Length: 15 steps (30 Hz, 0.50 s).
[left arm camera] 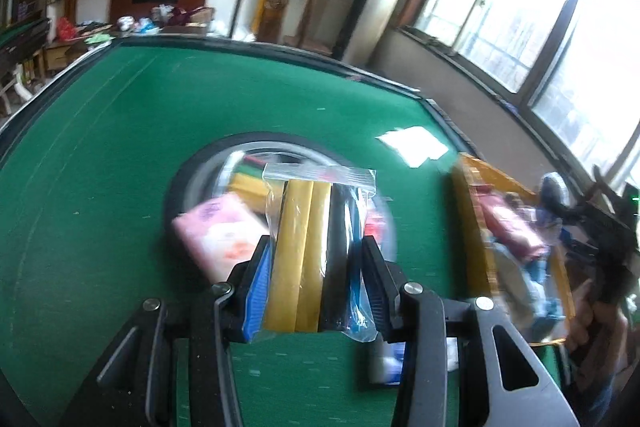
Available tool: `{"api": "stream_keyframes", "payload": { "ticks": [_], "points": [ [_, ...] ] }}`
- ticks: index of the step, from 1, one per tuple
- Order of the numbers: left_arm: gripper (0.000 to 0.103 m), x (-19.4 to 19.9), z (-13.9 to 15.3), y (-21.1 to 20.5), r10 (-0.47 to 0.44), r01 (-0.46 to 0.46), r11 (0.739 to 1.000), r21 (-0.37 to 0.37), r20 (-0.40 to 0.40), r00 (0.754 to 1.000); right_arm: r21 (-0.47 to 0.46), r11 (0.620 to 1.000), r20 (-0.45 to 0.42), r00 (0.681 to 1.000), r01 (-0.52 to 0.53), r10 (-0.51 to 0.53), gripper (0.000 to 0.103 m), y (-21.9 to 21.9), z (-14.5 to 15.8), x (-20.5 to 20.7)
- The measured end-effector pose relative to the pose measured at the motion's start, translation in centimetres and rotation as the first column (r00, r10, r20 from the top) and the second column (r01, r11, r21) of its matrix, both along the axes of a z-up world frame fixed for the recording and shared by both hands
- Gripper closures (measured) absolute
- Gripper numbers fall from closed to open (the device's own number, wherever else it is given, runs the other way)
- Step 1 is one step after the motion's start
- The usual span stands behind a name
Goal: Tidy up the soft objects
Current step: 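Carry the strip bag and blue-and-white packet into the box and open both grippers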
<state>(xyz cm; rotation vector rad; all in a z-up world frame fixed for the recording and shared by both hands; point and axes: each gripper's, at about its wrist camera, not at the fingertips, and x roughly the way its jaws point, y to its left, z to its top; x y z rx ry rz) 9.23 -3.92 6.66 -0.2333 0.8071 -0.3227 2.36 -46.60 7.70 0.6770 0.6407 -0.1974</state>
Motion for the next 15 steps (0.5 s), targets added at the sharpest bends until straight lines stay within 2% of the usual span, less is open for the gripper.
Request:
{"api": "stream_keyframes", "payload": {
  "ticks": [7,11,15],
  "points": [
    [0.060,-2.1,2.7,-6.3,-0.155,0.156,0.987,-0.039,0.025,0.988,0.027,0.991,-0.032,0.991,0.130,-0.129,0.062,-4.6,0.2,-1.9],
    [0.059,-3.2,2.9,-12.3,-0.289,0.287,0.954,-0.084,-0.016,0.957,0.052,0.985,-0.053,0.986,0.163,-0.160,0.062,-6.2,-0.2,-1.9],
    [0.059,-4.1,2.7,-18.1,-0.383,0.379,0.921,-0.085,-0.036,0.923,0.054,0.982,-0.076,0.981,0.180,-0.176,0.062,-6.3,-0.8,-1.7]
  ]
}}
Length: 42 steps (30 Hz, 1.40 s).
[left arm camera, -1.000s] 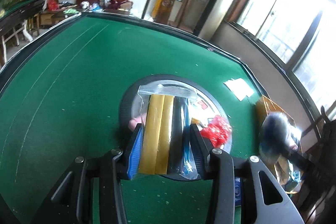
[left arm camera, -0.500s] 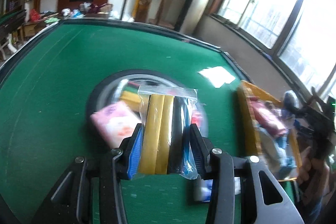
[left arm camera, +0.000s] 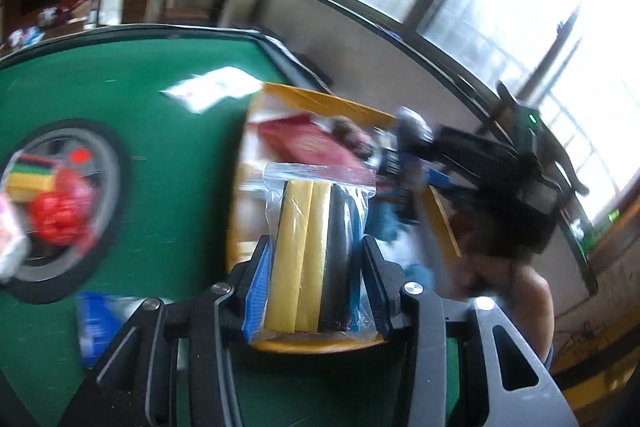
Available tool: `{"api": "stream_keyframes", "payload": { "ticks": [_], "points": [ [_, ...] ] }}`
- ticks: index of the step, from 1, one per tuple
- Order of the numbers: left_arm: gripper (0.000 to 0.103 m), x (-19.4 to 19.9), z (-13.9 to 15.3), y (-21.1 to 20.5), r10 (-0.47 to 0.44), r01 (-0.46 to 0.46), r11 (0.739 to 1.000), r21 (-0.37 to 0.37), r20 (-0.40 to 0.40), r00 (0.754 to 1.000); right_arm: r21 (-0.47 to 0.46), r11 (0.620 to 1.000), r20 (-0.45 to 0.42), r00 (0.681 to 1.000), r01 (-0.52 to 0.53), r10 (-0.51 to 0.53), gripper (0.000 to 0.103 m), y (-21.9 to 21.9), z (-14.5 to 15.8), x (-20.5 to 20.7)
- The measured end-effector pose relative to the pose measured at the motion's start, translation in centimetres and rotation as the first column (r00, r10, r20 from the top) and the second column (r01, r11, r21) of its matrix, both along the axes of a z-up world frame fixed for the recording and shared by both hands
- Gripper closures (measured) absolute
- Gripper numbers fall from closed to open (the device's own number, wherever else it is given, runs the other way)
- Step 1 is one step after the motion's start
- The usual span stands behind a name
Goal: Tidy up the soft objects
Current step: 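Carry the strip bag and blue-and-white packet into the box and open both grippers, then grasp the pink tissue pack with the left gripper while the right gripper grasps the blue cotton pack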
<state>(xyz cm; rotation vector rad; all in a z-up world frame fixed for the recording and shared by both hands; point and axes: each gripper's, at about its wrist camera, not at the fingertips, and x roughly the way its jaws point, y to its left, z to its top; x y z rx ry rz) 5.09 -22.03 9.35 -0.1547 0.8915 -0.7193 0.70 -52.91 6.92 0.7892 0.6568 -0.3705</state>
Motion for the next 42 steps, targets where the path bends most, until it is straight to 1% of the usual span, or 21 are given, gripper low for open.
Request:
{"api": "stream_keyframes", "payload": {
  "ticks": [1,4,5,7,10,13,15,17,18,20,23,25,29,31,33,35,37,39,42],
  "points": [
    [0.059,-0.3,-0.1,-1.7,-0.027,0.027,1.000,0.005,-0.001,1.000,0.008,1.000,-0.007,1.000,-0.002,0.003,0.062,0.0,-0.2,0.3],
    [0.059,-0.8,-0.4,-5.1,-0.068,0.068,0.997,0.027,0.006,0.998,0.043,0.999,-0.028,0.999,-0.031,0.033,0.062,-0.3,-1.0,1.2],
    [0.059,-1.0,-0.6,-5.8,-0.077,0.077,0.997,0.031,0.003,0.997,0.037,0.998,-0.033,0.999,-0.041,0.042,0.062,-0.1,-1.1,1.5],
    [0.059,-1.2,-1.0,-7.3,-0.089,0.089,0.995,0.044,0.002,0.996,0.053,0.997,-0.034,0.998,-0.055,0.056,0.062,0.0,-1.4,1.8],
    [0.059,-1.5,-1.7,-8.4,-0.091,0.090,0.994,0.067,0.009,0.996,0.079,0.995,-0.036,0.997,-0.068,0.071,0.062,0.0,-2.0,2.0],
    [0.059,-1.7,-2.3,-8.6,-0.088,0.087,0.994,0.074,0.021,0.996,0.066,0.995,-0.046,0.996,-0.075,0.078,0.060,0.2,-1.9,2.0],
    [0.056,-1.9,-2.5,-8.6,-0.081,0.080,0.995,0.065,0.025,0.996,0.041,0.996,-0.064,0.994,-0.082,0.085,0.056,0.6,-1.6,2.1],
    [0.053,-2.0,-2.5,-8.7,-0.086,0.084,0.995,0.057,0.029,0.996,0.000,0.997,-0.075,0.994,-0.083,0.083,0.045,1.2,-1.1,2.1],
    [0.050,-2.2,-2.4,-8.7,-0.088,0.086,0.995,0.057,0.029,0.996,-0.035,0.996,-0.079,0.994,-0.081,0.078,0.042,1.5,-0.6,2.0],
    [0.047,-2.4,-2.3,-8.3,-0.089,0.088,0.995,0.043,0.023,0.996,-0.062,0.995,-0.077,0.995,-0.075,0.070,0.041,1.7,-0.1,1.9],
    [0.046,-2.6,-2.1,-7.9,-0.088,0.087,0.996,0.033,0.024,0.996,-0.062,0.996,-0.045,0.997,-0.070,0.068,0.041,1.8,0.5,1.4],
    [0.046,-2.7,-2.0,-7.6,-0.090,0.090,0.996,0.021,0.021,0.996,-0.085,0.994,-0.035,0.997,-0.064,0.062,0.041,2.1,1.0,1.2],
    [0.046,-2.6,-1.5,-6.7,-0.084,0.084,0.997,0.001,0.019,0.996,-0.098,0.990,0.055,0.993,-0.099,0.105,0.041,3.0,2.5,0.6],
    [0.046,-2.6,-1.1,-5.9,-0.075,0.076,0.997,-0.009,0.027,0.997,-0.128,0.983,0.089,0.986,-0.130,0.142,0.041,4.1,3.2,0.5],
    [0.046,-2.4,-0.9,-5.0,-0.063,0.063,0.998,-0.018,0.028,0.998,-0.175,0.970,0.101,0.977,-0.167,0.186,0.041,5.6,3.8,0.7],
    [0.046,-2.1,-0.6,-3.7,-0.043,0.044,0.999,-0.024,0.023,0.999,-0.199,0.955,0.114,0.963,-0.220,0.245,0.041,7.1,4.2,1.1],
    [0.046,-1.8,-0.5,-2.0,-0.017,0.018,0.999,-0.028,0.022,1.000,-0.209,0.941,0.105,0.951,-0.266,0.292,0.041,8.5,4.0,1.5],
    [0.046,-1.7,-0.4,-0.4,0.001,-0.001,1.000,-0.018,0.029,1.000,-0.217,0.926,0.091,0.938,-0.311,0.336,0.041,9.9,3.6,2.0],
    [0.046,-1.0,-0.4,3.2,0.073,-0.073,0.997,0.001,0.042,0.996,-0.254,0.891,0.070,0.911,-0.377,0.406,0.041,12.4,3.4,2.5]
  ]
}}
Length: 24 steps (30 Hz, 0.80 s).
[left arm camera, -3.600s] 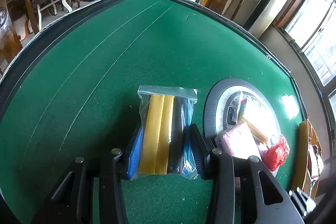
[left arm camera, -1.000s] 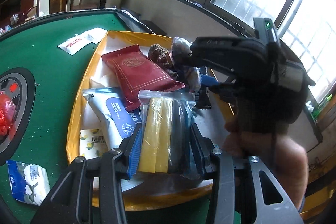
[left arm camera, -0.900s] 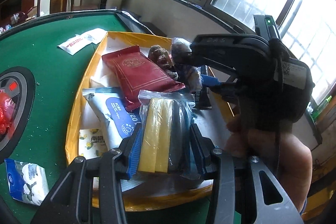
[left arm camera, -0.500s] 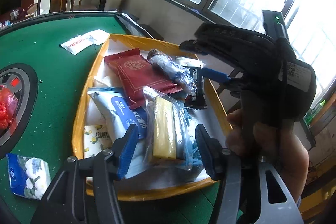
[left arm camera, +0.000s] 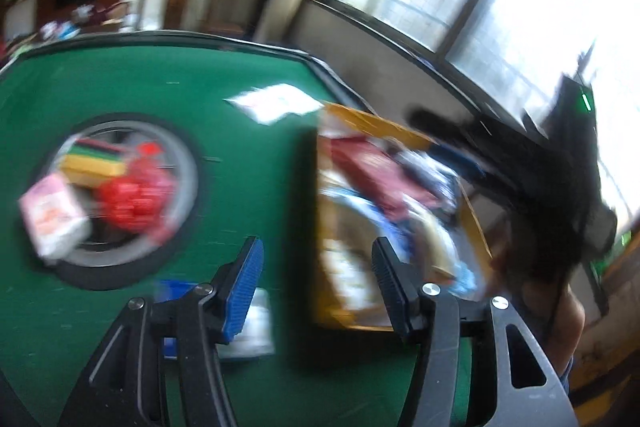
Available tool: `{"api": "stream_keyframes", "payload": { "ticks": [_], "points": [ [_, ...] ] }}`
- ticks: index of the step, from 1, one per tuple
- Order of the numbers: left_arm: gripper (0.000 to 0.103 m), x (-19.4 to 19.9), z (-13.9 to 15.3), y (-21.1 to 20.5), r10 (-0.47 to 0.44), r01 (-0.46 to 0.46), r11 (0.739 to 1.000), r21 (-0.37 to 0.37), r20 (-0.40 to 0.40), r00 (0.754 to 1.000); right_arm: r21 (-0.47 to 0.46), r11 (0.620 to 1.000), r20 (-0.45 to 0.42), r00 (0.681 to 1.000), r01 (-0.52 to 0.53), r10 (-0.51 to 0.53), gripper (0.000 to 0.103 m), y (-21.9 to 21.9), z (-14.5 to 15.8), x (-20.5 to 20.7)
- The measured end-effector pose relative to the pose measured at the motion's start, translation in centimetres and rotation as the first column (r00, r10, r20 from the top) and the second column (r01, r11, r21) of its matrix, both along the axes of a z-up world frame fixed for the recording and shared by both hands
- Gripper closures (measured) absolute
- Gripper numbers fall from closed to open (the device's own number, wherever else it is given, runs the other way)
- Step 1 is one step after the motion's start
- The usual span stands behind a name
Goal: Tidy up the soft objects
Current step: 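Grasp the pink tissue pack with the left gripper while the right gripper grasps the blue cotton pack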
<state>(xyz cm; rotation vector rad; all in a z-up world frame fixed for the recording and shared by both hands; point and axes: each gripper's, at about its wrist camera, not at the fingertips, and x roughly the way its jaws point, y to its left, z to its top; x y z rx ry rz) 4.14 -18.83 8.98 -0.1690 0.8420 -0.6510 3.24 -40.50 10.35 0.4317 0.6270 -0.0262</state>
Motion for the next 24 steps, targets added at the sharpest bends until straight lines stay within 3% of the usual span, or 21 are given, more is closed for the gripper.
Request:
{"api": "stream_keyframes", "payload": {
  "ticks": [3,5,6,8,10,11,13,19,24],
  "points": [
    [0.046,1.9,-0.3,5.2,0.122,-0.123,0.992,-0.031,-0.025,0.992,-0.044,0.998,0.006,0.998,-0.055,0.055,0.041,2.7,-0.2,0.2],
    [0.046,2.9,-0.6,8.0,0.231,-0.232,0.972,-0.019,-0.037,0.972,-0.066,0.993,-0.004,0.995,-0.096,0.096,0.041,4.3,-0.5,0.5],
    [0.046,3.5,-0.7,9.8,0.316,-0.316,0.949,0.000,-0.036,0.948,-0.067,0.991,-0.007,0.994,-0.114,0.113,0.041,5.2,-0.7,0.6],
    [0.046,4.8,-1.2,13.0,0.484,-0.481,0.873,0.080,-0.023,0.874,-0.042,0.985,-0.017,0.986,-0.167,0.167,0.041,6.5,-1.2,0.9],
    [0.046,6.0,-2.0,15.3,0.564,-0.556,0.823,0.116,-0.054,0.824,-0.015,0.975,-0.024,0.975,-0.220,0.220,0.041,7.5,-1.6,1.0],
    [0.046,6.6,-2.6,16.0,0.577,-0.566,0.815,0.121,-0.083,0.813,-0.009,0.972,-0.027,0.971,-0.236,0.236,0.041,7.8,-1.8,1.1],
    [0.046,7.6,-3.7,17.0,0.589,-0.578,0.808,0.117,-0.140,0.796,-0.003,0.960,-0.039,0.959,-0.279,0.279,0.041,8.8,-2.3,1.3],
    [0.046,9.9,-5.5,16.2,0.574,-0.559,0.819,0.132,-0.207,0.792,-0.005,0.933,-0.077,0.930,-0.360,0.359,0.041,11.4,-3.6,2.0],
    [0.040,10.4,-5.6,16.1,0.580,-0.561,0.815,0.146,-0.193,0.791,0.015,0.920,-0.117,0.913,-0.393,0.392,0.041,12.4,-5.1,2.7]
  ]
}}
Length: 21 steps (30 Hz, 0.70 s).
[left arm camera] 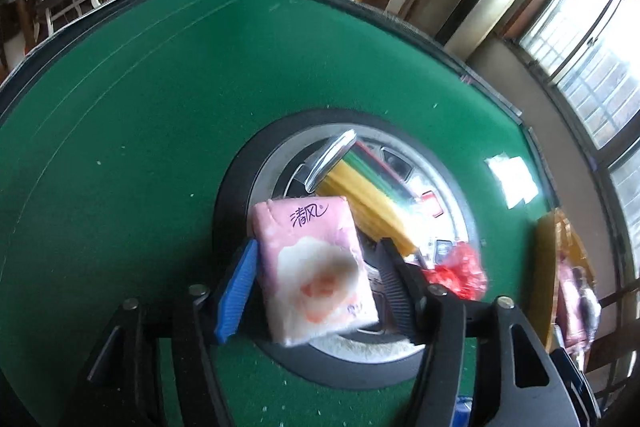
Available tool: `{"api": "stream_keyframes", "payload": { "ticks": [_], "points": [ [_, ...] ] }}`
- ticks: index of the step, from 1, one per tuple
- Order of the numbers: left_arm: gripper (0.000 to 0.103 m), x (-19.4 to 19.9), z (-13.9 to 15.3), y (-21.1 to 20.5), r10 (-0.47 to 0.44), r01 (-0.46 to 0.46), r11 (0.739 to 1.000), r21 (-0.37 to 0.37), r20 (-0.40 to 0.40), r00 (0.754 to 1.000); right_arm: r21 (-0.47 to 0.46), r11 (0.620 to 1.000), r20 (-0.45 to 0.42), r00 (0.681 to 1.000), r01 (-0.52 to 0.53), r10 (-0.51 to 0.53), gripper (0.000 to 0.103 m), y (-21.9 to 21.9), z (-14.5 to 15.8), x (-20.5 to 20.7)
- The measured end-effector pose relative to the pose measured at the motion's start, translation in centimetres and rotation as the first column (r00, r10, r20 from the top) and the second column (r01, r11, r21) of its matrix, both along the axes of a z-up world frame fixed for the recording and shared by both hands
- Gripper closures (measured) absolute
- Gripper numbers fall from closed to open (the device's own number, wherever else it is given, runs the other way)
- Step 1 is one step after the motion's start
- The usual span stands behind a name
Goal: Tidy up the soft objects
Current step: 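Grasp the pink tissue pack with the left gripper while the right gripper grasps the blue cotton pack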
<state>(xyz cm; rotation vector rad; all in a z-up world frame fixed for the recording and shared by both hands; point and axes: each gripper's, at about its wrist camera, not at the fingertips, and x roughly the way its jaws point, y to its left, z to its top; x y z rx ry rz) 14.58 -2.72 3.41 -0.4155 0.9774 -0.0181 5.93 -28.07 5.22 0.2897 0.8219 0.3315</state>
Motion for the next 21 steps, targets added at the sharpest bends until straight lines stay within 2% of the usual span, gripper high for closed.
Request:
{"api": "stream_keyframes", "payload": {
  "ticks": [3,7,10,14,17,19,21],
  "points": [
    [0.036,1.0,-0.9,-0.3,-0.019,0.020,0.999,0.031,-0.044,0.999,-0.003,1.000,-0.024,1.000,-0.018,0.017,0.041,0.3,-0.7,0.6],
    [0.037,1.0,-0.9,-0.9,-0.056,0.058,0.992,0.114,-0.021,0.998,-0.026,0.999,-0.042,0.999,-0.035,0.034,0.041,1.2,-1.4,0.8],
    [0.048,0.5,-0.9,-0.7,-0.078,0.081,0.986,0.148,-0.028,0.997,-0.045,0.997,-0.061,0.997,-0.057,0.054,0.041,2.0,-2.3,1.2],
    [0.048,-0.4,-0.8,0.4,-0.093,0.101,0.982,0.161,-0.054,0.994,-0.102,0.991,-0.102,0.992,-0.083,0.073,0.041,3.2,-3.6,1.9],
    [0.048,-1.0,-0.9,1.9,-0.105,0.113,0.986,0.126,-0.065,0.992,-0.121,0.984,-0.175,0.978,-0.135,0.113,0.041,4.1,-4.6,2.0],
    [0.048,-1.6,-0.9,3.0,-0.105,0.113,0.984,0.140,-0.063,0.993,-0.076,0.974,-0.236,0.953,-0.214,0.191,0.041,4.7,-4.8,1.5],
    [0.048,-2.1,-1.0,3.9,-0.116,0.122,0.982,0.142,-0.047,0.992,-0.057,0.952,-0.260,0.925,-0.301,0.277,0.041,5.8,-4.5,0.9]
  ]
}}
